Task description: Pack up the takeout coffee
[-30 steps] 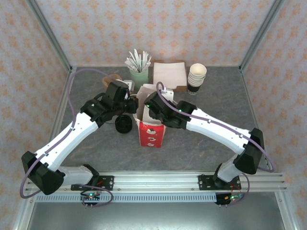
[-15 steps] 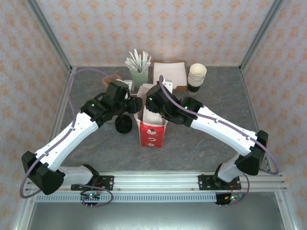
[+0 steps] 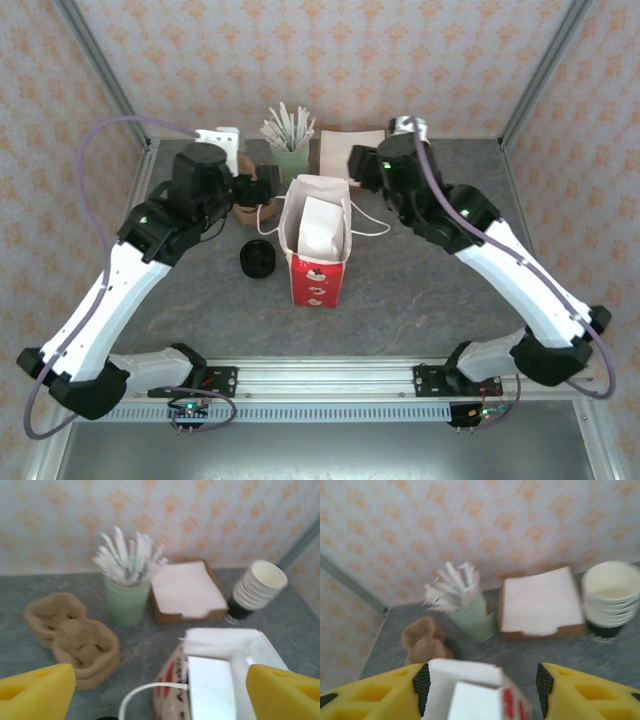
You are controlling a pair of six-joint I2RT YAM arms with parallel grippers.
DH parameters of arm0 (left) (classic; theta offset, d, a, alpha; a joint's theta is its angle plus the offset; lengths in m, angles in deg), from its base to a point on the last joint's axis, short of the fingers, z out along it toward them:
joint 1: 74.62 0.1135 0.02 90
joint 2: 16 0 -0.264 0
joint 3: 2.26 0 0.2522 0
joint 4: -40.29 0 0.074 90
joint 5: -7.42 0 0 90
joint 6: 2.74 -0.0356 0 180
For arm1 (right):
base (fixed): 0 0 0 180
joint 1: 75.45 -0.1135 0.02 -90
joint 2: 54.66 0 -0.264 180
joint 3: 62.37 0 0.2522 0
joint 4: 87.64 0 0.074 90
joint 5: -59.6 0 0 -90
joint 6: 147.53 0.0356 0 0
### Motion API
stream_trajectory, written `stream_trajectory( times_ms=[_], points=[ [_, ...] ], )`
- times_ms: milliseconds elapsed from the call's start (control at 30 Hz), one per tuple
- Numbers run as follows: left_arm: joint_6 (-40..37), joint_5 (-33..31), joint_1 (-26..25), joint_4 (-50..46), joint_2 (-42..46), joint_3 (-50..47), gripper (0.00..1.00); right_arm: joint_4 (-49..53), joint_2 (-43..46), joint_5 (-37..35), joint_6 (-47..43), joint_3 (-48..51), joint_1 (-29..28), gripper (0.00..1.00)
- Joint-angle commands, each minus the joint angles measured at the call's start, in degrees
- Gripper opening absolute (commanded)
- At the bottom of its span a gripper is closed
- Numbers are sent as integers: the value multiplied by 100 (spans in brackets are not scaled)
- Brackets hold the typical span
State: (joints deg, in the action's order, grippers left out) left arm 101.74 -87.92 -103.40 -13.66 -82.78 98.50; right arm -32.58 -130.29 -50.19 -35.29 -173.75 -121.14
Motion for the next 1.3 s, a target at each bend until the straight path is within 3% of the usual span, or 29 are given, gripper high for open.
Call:
stream_trajectory(
  times_ms=[0, 100, 300, 467, 600, 667, 767, 900, 1033, 1133, 1200, 1267],
  points=[
    [-471, -1061, 182, 202, 367, -158, 99, -58, 547, -709, -333, 507, 452, 65],
    [-637, -1812, 388, 484, 638, -564, 100, -366, 1080, -864, -421, 1300, 977, 74],
    [-996, -2442, 1011, 1694, 1163, -2140, 100, -1245, 1745, -1056, -856, 3063, 1945, 96],
    [-1171, -2686, 1640, 3573, 1409, -4145, 100, -2417, 1712, -705, -1094, 4546, 2947, 99],
    [-642, -2390, 2079, 4730, 1076, -5266, 100, -4256, 1259, -641, -1737, 5757, 3347, 99],
    [-423, -1914, 2311, 5131, 668, -5518, 100, -4933, 865, -724, -1873, 6087, 3502, 99],
    [-482, -1846, 2396, 5704, 68, -5721, 100, -5208, 293, -749, -1922, 6100, 3655, 99],
    [-791, -1847, 2489, 6748, -557, -5996, 100, -6345, -259, -603, -2216, 6454, 3740, 100],
    [-793, -1490, 2672, 7161, -1123, -6003, 100, -6840, -645, -104, -2492, 6497, 3810, 99],
    [-935, -1239, 2640, 8019, -1381, -6381, 100, -7200, -938, 186, -2521, 6587, 3882, 99],
    [-1065, -946, 2631, 8483, -1457, -6592, 100, -8039, -1058, 404, -2579, 6990, 3926, 99],
    [-1075, -920, 2631, 8992, -1691, -6773, 100, -8044, -919, 749, -2547, 7129, 4018, 99]
  ],
)
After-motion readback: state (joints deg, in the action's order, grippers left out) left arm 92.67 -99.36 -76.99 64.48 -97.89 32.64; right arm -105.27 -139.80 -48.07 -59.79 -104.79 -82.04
